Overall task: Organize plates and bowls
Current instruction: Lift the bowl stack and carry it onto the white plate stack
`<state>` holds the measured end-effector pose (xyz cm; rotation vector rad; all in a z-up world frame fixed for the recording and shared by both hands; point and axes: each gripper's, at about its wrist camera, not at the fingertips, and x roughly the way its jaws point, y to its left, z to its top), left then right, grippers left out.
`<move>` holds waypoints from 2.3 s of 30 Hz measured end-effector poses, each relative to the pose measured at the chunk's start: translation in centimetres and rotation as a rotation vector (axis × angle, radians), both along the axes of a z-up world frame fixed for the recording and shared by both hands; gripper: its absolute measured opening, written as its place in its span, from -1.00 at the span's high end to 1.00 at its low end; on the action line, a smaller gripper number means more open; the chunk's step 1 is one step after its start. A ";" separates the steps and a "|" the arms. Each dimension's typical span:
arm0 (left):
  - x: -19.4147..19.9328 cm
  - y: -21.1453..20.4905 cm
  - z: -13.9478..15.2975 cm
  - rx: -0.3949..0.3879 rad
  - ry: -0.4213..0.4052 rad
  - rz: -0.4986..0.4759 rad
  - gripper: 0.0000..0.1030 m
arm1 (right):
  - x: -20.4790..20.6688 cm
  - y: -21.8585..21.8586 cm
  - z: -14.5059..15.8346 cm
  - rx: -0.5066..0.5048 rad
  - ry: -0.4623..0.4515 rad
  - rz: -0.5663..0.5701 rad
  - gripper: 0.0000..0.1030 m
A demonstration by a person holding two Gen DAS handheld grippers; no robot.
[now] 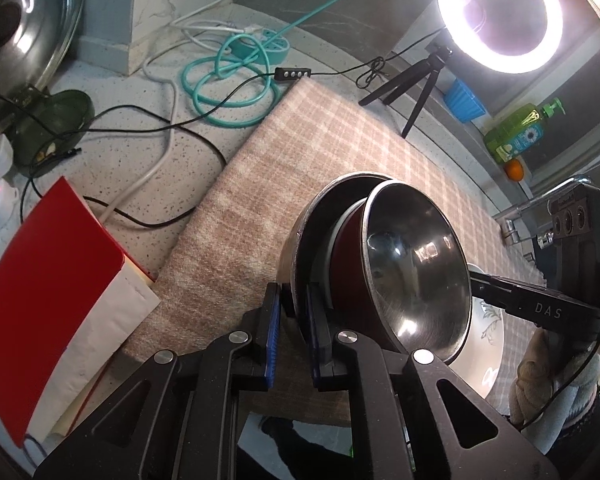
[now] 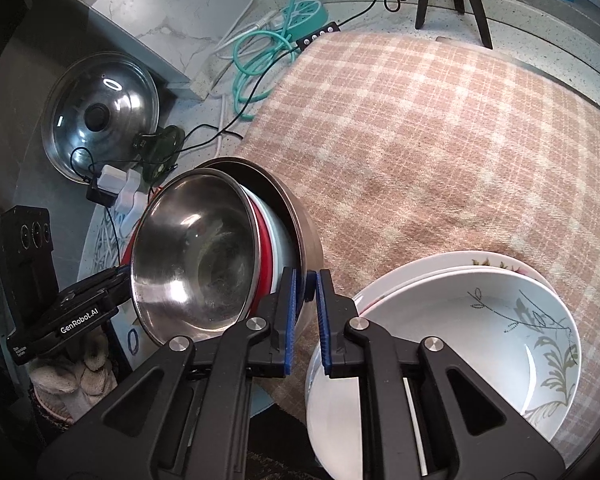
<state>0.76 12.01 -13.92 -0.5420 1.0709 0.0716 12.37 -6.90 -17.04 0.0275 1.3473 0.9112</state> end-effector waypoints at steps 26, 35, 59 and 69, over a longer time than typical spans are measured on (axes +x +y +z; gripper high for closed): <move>0.9 -5.3 4.2 -0.001 -0.092 -0.135 0.84 | -1.6 -8.2 5.1 0.057 -0.068 -0.123 0.77; 2.3 -8.9 4.1 -0.011 -0.084 -0.240 0.84 | -2.1 -13.1 5.0 0.046 -0.060 -0.211 0.77; 3.5 -15.4 2.1 -0.009 -0.015 -0.378 0.84 | -3.3 -19.9 1.2 0.008 0.019 -0.339 0.78; 3.8 -15.3 1.7 0.003 -0.005 -0.375 0.84 | -3.4 -19.7 0.6 0.016 0.035 -0.343 0.78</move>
